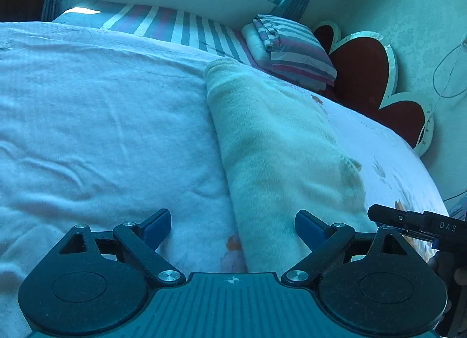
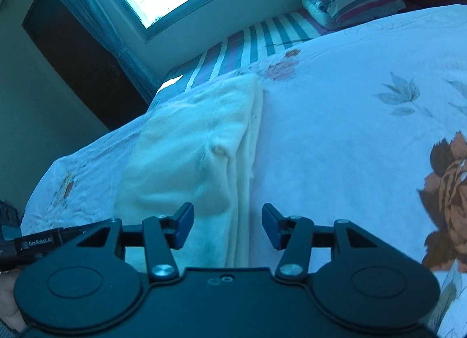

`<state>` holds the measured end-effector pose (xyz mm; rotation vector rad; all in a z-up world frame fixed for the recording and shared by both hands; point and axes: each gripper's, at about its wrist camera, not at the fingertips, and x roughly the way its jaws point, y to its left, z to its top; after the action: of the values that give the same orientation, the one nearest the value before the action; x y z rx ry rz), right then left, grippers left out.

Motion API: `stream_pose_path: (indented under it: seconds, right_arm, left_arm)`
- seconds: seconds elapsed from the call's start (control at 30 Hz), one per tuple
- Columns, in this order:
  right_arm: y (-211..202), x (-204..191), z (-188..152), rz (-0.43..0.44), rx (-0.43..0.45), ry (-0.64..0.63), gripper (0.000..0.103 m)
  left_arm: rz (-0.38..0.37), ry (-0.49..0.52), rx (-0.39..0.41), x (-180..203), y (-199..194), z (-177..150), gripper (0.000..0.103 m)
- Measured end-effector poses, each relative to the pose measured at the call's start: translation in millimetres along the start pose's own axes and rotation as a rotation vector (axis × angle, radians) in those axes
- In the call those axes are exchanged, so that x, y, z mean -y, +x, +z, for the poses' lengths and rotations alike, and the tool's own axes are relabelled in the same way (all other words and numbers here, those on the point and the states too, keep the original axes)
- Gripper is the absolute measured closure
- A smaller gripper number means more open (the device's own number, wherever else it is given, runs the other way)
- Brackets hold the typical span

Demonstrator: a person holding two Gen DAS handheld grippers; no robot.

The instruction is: Fold small clothes

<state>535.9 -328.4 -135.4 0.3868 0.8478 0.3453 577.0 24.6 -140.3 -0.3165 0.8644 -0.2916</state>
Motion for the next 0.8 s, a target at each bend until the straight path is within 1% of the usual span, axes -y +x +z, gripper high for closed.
stream_pose_path:
  seconds: [0.07,0.1,0.13,0.17,0.23,0.27,0.3,0.37,0.4,0.5,0.53,0.57,0.6,0.63,0.67,0.73,0.8]
  right_arm:
    - [1,-4,-16,-0.033,-0.043,-0.025,0.054]
    - [-3,-7,-26,-0.050,-0.037,-0.063,0.054]
    - [-8,-12,-33,-0.066,-0.027,-0.098,0.054]
    - [-12,-15,-38,-0.080,-0.025,-0.119,0.054]
    - [-18,-18,-43,-0.096,-0.027,-0.145,0.054]
    - [-21,-18,-43,-0.095,-0.027,-0.149,0.054]
    - [-26,-17,-41,-0.082,-0.011,-0.141,0.054]
    - [-34,-9,-33,-0.043,0.033,-0.094,0.053]
    - [-36,-1,-25,-0.015,0.056,-0.048,0.053]
    - [-30,19,1,0.047,0.094,0.072,0.052]
    - [-27,24,9,0.061,0.100,0.094,0.051]
    - [-22,27,17,0.075,0.102,0.111,0.048]
    - [-16,31,24,0.091,0.096,0.126,0.046]
    - [-11,34,30,0.104,0.089,0.137,0.039]
    - [-6,37,34,0.117,0.082,0.148,0.035]
    - [4,46,40,0.148,0.061,0.184,0.035]
    - [16,57,44,0.199,0.022,0.238,0.035]
  left_arm:
    - [0.017,0.049,0.006,3,-7,-13,0.011]
    - [0.030,0.081,0.007,7,-10,-19,0.011]
    - [0.049,0.136,0.007,12,-14,-27,0.011]
    - [0.072,0.192,0.006,18,-17,-33,0.011]
    - [0.103,0.269,0.003,25,-23,-43,0.011]
    - [0.107,0.284,0.011,26,-26,-45,0.011]
    - [0.091,0.275,0.037,26,-32,-43,0.011]
    - [0.025,0.212,0.090,20,-41,-33,0.011]
    - [0.000,0.175,0.106,16,-41,-25,0.011]
    - [-0.079,0.044,0.109,0,-27,5,0.011]
    - [-0.116,0.002,0.097,-5,-19,14,0.011]
    - [-0.149,-0.047,0.090,-10,-13,20,0.014]
    - [-0.174,-0.103,0.073,-16,-5,26,0.023]
    - [-0.211,-0.153,0.045,-21,4,30,0.024]
    - [-0.234,-0.192,0.028,-25,11,34,0.025]
    - [-0.263,-0.255,-0.016,-30,27,37,0.025]
    - [-0.300,-0.297,-0.064,-34,43,38,0.025]
